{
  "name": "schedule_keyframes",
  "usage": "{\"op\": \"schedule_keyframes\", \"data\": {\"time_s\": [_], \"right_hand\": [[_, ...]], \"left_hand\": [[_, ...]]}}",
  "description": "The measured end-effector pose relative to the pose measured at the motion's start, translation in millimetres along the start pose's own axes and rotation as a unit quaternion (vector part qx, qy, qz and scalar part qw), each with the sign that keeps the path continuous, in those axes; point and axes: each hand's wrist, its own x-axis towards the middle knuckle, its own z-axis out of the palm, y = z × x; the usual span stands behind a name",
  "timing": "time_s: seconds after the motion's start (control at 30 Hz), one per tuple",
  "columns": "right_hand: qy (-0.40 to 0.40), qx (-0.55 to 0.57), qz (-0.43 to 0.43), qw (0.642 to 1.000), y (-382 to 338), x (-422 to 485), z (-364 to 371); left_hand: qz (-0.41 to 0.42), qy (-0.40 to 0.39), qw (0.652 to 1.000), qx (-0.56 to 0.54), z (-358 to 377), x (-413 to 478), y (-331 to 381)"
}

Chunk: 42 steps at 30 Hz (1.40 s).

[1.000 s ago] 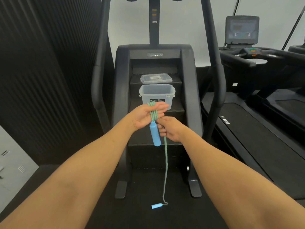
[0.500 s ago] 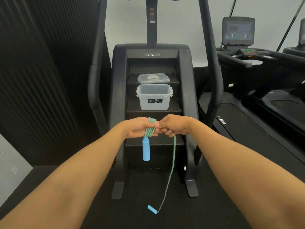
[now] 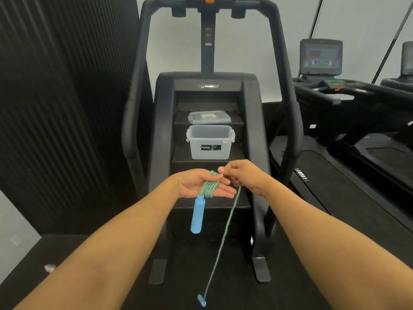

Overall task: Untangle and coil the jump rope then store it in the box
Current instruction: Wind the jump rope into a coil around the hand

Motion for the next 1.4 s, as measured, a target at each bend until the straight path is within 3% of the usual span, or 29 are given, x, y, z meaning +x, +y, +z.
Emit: {"op": "schedule_keyframes", "data": {"time_s": [0.13, 0.27, 0.37, 0.53, 0.63, 0.73, 0.9, 1.17, 1.4], "right_hand": [[0.087, 0.095, -0.020, 0.991, 9, 3, 6], [0.116, 0.043, -0.002, 0.992, 19, 3, 18], [0.086, -0.025, 0.024, 0.996, 23, 7, 27], [0.037, -0.028, 0.072, 0.996, 28, 8, 41], [0.004, -0.064, 0.074, 0.995, 23, 7, 43], [-0.051, -0.142, 0.084, 0.985, 19, 10, 37], [-0.110, -0.178, 0.076, 0.975, -1, 5, 23], [-0.069, -0.215, 0.029, 0.974, -25, 3, 5], [0.002, -0.165, -0.005, 0.986, -19, 3, -8]], "left_hand": [[0.075, -0.007, 0.996, -0.038, 6, 8, 0], [0.100, 0.039, 0.993, -0.043, 4, 12, -4], [0.110, 0.059, 0.988, -0.089, -3, 11, -7], [0.171, 0.106, 0.975, -0.093, -10, 14, -6], [0.161, 0.167, 0.972, -0.042, -19, 16, -5], [0.127, 0.192, 0.973, 0.028, -23, 16, -5], [0.071, 0.235, 0.961, 0.128, -19, 14, -7], [0.017, 0.119, 0.990, 0.070, -1, 8, -10], [0.051, 0.054, 0.997, 0.020, 3, -1, -11]]}}
